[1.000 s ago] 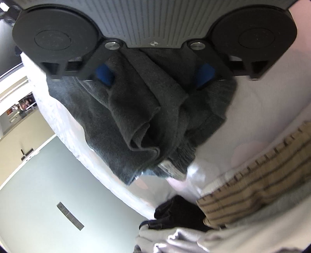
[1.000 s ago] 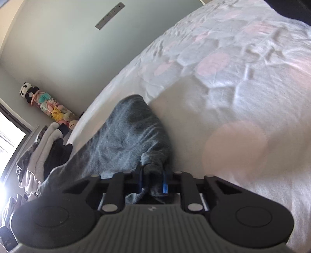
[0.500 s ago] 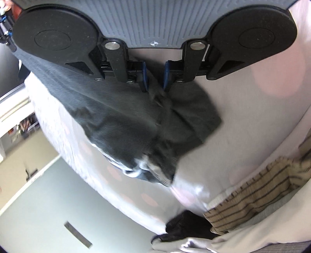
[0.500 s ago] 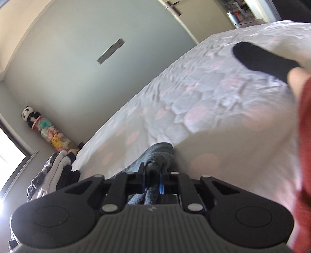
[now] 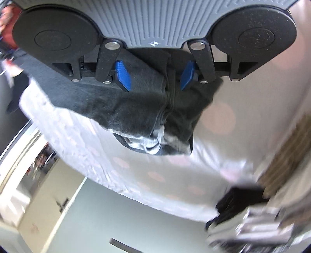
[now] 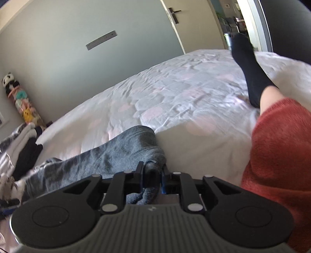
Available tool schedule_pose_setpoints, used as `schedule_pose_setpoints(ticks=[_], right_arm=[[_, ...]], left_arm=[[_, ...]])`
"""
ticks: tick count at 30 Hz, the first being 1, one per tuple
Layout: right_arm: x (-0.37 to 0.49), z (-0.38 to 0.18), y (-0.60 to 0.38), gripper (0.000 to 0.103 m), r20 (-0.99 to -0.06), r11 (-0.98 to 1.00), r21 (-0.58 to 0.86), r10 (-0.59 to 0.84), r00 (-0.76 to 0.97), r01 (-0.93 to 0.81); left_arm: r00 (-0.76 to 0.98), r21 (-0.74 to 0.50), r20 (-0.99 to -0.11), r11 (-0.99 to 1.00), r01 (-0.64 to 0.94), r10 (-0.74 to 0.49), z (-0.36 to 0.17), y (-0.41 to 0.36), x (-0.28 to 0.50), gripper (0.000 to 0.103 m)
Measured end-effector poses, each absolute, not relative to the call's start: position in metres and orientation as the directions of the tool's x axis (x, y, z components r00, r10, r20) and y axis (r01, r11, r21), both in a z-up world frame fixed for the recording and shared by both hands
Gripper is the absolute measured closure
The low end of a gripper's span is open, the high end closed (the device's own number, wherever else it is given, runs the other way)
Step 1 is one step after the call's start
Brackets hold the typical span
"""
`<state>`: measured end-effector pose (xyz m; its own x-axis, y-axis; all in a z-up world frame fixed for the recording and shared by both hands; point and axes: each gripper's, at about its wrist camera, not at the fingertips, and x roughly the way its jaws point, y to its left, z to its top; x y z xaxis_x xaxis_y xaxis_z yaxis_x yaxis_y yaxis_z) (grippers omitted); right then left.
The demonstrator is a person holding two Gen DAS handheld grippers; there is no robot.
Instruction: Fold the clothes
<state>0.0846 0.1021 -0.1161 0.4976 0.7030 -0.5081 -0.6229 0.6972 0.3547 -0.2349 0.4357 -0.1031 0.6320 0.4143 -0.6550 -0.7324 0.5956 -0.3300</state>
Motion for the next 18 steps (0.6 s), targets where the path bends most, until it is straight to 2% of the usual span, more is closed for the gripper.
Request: schedule_pose_setpoints(ticks=[5,9,10,12,13,18], right_arm=[[0.079,-0.11,0.102,0.067,-0.438,0.702,0.296,0.703,0.561,-0.648],[0.075,-0.109,0.11,0.065,-0.399,0.684,0.254,0.719,0.57,-0.684],[0.074,-0.109,0.113,0.064,-0.394,0.679,0.241,0.722,0.569,-0.694],[0.072,-0.112,0.12,0.064,-0.39,0.669,0.22,0.727,0.565,-0.709],[0.072,-0.113,0.123,0.064,-0.391,0.665,0.213,0.73,0.561,-0.716],[0.073,-0.122,0.139,0.063,-0.411,0.646,0.192,0.737,0.537,-0.739]], left_arm=[[0.617,-0.225,-0.648,0.661,-0.716,0.447,-0.107,0.441,-0.21,0.034],[0.621,-0.188,-0.638,0.689,-0.7,0.456,-0.119,0.447,-0.195,0.033],[0.618,-0.178,-0.63,0.686,-0.705,0.471,-0.119,0.448,-0.192,0.031],[0.618,-0.163,-0.607,0.683,-0.712,0.5,-0.12,0.452,-0.188,0.02],[0.621,-0.161,-0.598,0.683,-0.712,0.507,-0.122,0.456,-0.187,0.014],[0.667,-0.261,-0.609,0.686,-0.679,0.429,-0.134,0.476,-0.183,0.016]])
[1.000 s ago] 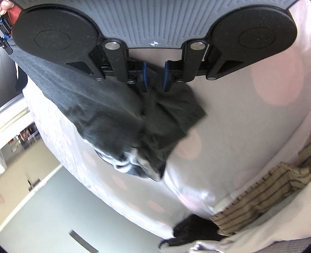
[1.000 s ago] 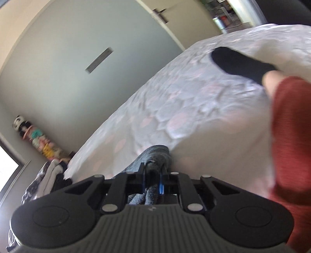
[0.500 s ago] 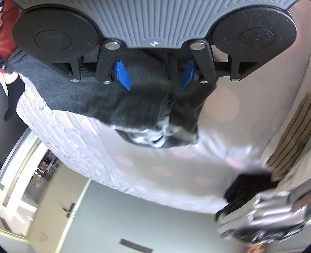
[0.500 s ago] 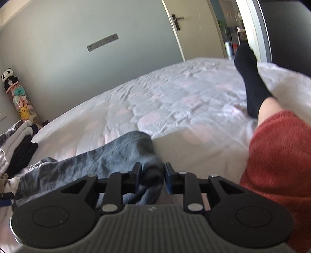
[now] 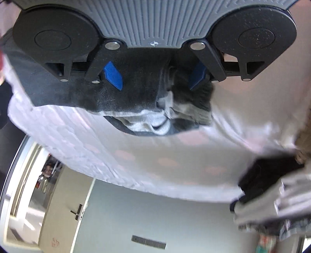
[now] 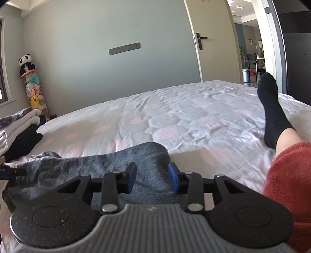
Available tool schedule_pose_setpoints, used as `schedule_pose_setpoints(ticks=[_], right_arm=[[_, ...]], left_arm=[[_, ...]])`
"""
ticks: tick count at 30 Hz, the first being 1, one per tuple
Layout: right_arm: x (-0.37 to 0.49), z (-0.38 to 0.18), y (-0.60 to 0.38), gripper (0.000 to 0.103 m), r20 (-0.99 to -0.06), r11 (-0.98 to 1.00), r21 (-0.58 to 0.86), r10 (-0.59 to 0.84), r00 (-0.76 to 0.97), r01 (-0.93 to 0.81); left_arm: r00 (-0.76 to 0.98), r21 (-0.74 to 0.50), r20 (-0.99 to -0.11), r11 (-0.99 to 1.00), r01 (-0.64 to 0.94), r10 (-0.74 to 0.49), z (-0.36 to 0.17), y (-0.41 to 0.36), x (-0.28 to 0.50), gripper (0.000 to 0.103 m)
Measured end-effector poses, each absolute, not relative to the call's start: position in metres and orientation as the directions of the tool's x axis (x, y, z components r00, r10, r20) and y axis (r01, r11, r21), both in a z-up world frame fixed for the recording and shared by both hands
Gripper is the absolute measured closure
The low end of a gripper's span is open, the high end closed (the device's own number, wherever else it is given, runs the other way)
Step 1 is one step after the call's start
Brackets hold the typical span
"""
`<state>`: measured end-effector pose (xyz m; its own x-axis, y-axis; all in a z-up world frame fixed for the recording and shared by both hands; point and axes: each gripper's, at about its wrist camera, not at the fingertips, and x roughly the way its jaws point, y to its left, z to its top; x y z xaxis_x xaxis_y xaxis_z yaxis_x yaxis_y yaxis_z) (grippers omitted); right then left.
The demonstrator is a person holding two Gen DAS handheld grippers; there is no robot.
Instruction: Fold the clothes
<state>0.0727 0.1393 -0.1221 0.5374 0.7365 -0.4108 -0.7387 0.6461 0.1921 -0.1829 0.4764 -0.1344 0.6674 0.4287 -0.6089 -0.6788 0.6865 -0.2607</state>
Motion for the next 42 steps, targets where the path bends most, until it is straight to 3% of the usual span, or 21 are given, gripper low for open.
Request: schedule_pose_setpoints(ticks=[3,5,9,15,20,26,28,33,36,38,40,42], right_arm=[[0.073,-0.129,0.148,0.063,-0.437,0.645,0.186,0.73,0.526,-0.741],[0.073,-0.133,0.152,0.063,-0.446,0.646,0.182,0.727,0.523,-0.742],[0.07,-0.136,0.158,0.063,-0.455,0.64,0.172,0.726,0.516,-0.749],[0.068,-0.137,0.157,0.063,-0.459,0.645,0.171,0.721,0.519,-0.745],[0.068,-0.136,0.156,0.063,-0.457,0.644,0.178,0.724,0.517,-0.744],[0.069,-0.137,0.157,0.063,-0.463,0.639,0.187,0.727,0.507,-0.746],[0.07,-0.138,0.157,0.063,-0.47,0.641,0.186,0.724,0.506,-0.745],[0.072,-0.141,0.159,0.061,-0.496,0.654,0.181,0.706,0.506,-0.735],[0.072,-0.141,0.16,0.06,-0.497,0.656,0.187,0.705,0.505,-0.732],[0.071,-0.141,0.16,0.06,-0.497,0.652,0.187,0.708,0.502,-0.735],[0.069,-0.141,0.16,0.06,-0.496,0.648,0.186,0.711,0.499,-0.739],[0.068,-0.141,0.16,0.059,-0.494,0.645,0.184,0.713,0.498,-0.741]], left_arm=[[0.668,-0.266,-0.618,0.69,-0.673,0.414,-0.138,0.478,-0.178,0.042],[0.673,-0.252,-0.609,0.701,-0.667,0.42,-0.138,0.476,-0.177,0.069],[0.697,-0.262,-0.568,0.706,-0.657,0.438,-0.124,0.471,-0.182,0.091],[0.724,-0.208,-0.518,0.753,-0.624,0.456,-0.079,0.46,-0.174,0.095],[0.676,-0.115,-0.559,0.762,-0.638,0.481,-0.05,0.466,-0.162,0.095],[0.564,-0.075,-0.655,0.699,-0.711,0.503,-0.092,0.512,-0.164,0.095],[0.527,-0.069,-0.672,0.665,-0.744,0.52,-0.108,0.525,-0.168,0.103],[0.582,-0.195,-0.664,0.643,-0.741,0.47,-0.118,0.535,-0.188,0.101],[0.619,-0.232,-0.638,0.652,-0.722,0.458,-0.102,0.518,-0.201,0.075],[0.653,-0.285,-0.619,0.651,-0.704,0.436,-0.094,0.505,-0.211,0.045],[0.674,-0.331,-0.614,0.641,-0.692,0.411,-0.091,0.492,-0.218,0.03],[0.672,-0.36,-0.63,0.621,-0.696,0.389,-0.095,0.481,-0.222,0.03]])
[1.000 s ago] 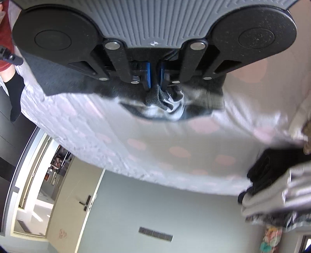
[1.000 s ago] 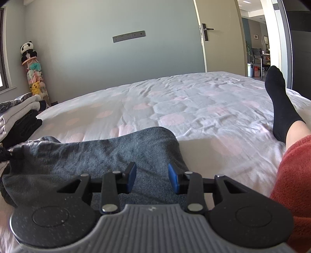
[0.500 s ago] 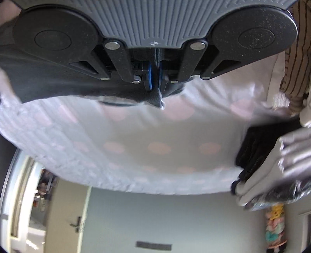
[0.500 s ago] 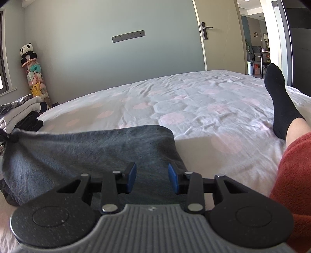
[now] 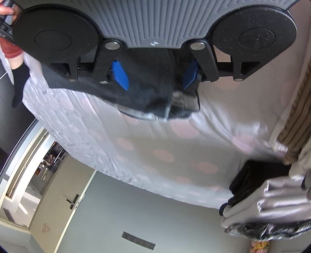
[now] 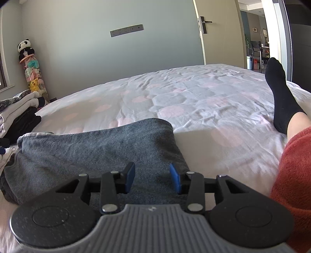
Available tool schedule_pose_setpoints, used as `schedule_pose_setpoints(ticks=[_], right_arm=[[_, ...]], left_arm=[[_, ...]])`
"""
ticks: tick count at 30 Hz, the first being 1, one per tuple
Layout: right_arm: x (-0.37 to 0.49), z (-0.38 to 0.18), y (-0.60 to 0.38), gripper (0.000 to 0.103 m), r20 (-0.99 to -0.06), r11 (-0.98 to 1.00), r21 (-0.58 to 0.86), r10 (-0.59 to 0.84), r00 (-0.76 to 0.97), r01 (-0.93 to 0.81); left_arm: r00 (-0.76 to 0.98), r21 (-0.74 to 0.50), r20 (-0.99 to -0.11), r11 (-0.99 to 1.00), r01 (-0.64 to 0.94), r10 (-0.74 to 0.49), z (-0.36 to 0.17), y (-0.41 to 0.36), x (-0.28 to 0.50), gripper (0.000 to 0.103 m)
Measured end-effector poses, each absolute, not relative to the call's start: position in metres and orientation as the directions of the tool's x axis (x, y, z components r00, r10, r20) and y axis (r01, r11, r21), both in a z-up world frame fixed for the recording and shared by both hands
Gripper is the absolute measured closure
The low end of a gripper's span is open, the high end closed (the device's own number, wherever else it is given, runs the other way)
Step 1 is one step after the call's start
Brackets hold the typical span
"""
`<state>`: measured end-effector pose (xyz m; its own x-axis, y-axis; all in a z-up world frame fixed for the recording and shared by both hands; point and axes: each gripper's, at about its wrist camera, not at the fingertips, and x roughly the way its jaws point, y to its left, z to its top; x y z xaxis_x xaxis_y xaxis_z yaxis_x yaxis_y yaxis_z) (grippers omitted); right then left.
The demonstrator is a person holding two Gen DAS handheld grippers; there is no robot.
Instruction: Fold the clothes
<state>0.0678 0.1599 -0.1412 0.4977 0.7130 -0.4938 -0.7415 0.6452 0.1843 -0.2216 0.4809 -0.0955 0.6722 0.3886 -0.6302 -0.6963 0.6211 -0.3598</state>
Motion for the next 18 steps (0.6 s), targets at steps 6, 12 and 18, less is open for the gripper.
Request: schedule_pose_setpoints(ticks=[6,12,18], right_arm=[[0.064,-0.142,0.16,0.059,-0.489,0.641,0.176,0.715,0.499,-0.747],[0.057,-0.146,0.163,0.053,-0.492,0.637,0.146,0.711,0.503,-0.757],[0.05,-0.146,0.162,0.053,-0.474,0.644,0.116,0.705,0.527,-0.756]], left_arm=[[0.65,-0.417,-0.687,0.557,-0.718,0.323,-0.133,0.464,-0.221,0.035],[0.638,-0.367,-0.674,0.581,-0.727,0.372,-0.135,0.455,-0.219,0.089],[0.649,-0.316,-0.601,0.607,-0.729,0.466,-0.112,0.445,-0.227,0.092]])
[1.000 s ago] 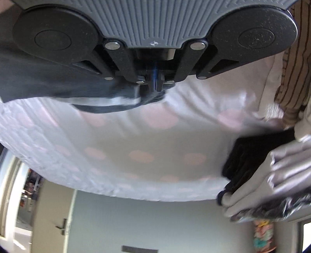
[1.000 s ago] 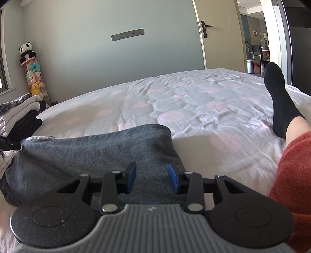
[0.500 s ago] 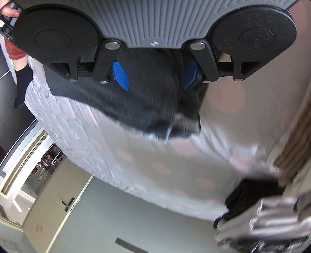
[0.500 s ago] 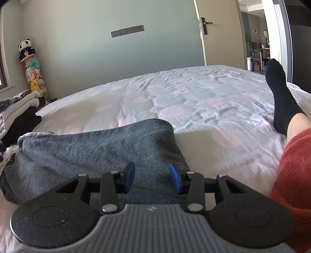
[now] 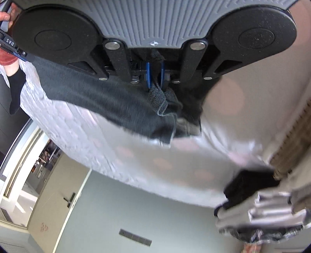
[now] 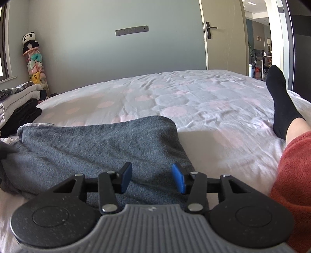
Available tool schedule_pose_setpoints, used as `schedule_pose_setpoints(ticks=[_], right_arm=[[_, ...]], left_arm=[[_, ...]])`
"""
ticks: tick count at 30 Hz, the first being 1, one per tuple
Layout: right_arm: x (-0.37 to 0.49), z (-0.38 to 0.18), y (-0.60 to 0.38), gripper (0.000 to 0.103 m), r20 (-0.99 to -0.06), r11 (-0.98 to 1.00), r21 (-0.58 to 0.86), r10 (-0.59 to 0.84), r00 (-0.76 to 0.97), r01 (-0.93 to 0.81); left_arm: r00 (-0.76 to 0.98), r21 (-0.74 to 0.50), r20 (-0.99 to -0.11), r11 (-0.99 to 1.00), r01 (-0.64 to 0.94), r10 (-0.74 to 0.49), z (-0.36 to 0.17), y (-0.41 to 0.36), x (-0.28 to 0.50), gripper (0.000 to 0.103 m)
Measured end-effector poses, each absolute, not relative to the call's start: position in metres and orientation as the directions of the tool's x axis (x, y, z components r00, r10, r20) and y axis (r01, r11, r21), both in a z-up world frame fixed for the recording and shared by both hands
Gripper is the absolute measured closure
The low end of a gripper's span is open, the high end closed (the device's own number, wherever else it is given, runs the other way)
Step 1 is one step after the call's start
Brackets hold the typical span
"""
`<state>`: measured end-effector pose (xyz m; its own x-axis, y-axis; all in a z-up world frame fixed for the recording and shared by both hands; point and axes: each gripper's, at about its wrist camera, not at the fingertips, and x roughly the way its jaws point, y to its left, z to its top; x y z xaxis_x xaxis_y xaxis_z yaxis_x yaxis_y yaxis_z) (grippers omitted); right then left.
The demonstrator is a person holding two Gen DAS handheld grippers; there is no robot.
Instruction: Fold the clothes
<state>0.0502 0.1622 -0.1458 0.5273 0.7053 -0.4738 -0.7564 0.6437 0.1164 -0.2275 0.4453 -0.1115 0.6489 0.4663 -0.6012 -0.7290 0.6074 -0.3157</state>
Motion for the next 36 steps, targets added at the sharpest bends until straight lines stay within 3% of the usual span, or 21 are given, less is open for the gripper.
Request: schedule_pose_setpoints(ticks=[4,6,9,12,16,17,21,26,32,36], right_arm=[[0.048,-0.143,0.159,0.042,-0.459,0.645,0.109,0.707,0.538,-0.756],[0.048,-0.144,0.16,0.042,-0.471,0.646,0.105,0.702,0.534,-0.756],[0.049,-0.145,0.164,0.031,-0.493,0.643,0.097,0.694,0.525,-0.76],[0.045,-0.144,0.166,0.024,-0.494,0.646,0.055,0.68,0.541,-0.762],[0.037,-0.139,0.164,0.023,-0.444,0.672,-0.009,0.661,0.605,-0.74],[0.037,-0.137,0.164,0.023,-0.433,0.685,-0.017,0.652,0.623,-0.729],[0.035,-0.127,0.159,0.023,-0.401,0.693,-0.038,0.649,0.647,-0.72],[0.034,-0.112,0.156,0.01,-0.405,0.676,-0.067,0.654,0.639,-0.734],[0.042,-0.099,0.159,0.005,-0.412,0.692,-0.034,0.647,0.641,-0.721],[0.043,-0.092,0.159,0.005,-0.371,0.706,-0.012,0.654,0.659,-0.708]], left_arm=[[0.593,-0.307,-0.686,0.57,-0.762,0.423,-0.132,0.461,-0.223,0.092],[0.571,-0.304,-0.72,0.561,-0.77,0.393,-0.143,0.469,-0.218,0.091],[0.566,-0.284,-0.724,0.577,-0.766,0.395,-0.144,0.468,-0.213,0.088],[0.571,-0.267,-0.719,0.601,-0.753,0.396,-0.143,0.463,-0.213,0.077],[0.594,-0.265,-0.711,0.639,-0.722,0.377,-0.14,0.457,-0.21,0.018],[0.586,-0.236,-0.71,0.652,-0.721,0.391,-0.139,0.453,-0.207,0.011],[0.609,-0.201,-0.668,0.684,-0.701,0.427,-0.129,0.442,-0.205,0.011],[0.653,-0.164,-0.492,0.676,-0.719,0.575,-0.103,0.423,-0.224,0.011],[0.673,-0.207,-0.45,0.664,-0.718,0.587,-0.098,0.423,-0.229,0.011],[0.583,-0.105,-0.41,0.599,-0.794,0.701,-0.094,0.421,-0.227,0.011]])
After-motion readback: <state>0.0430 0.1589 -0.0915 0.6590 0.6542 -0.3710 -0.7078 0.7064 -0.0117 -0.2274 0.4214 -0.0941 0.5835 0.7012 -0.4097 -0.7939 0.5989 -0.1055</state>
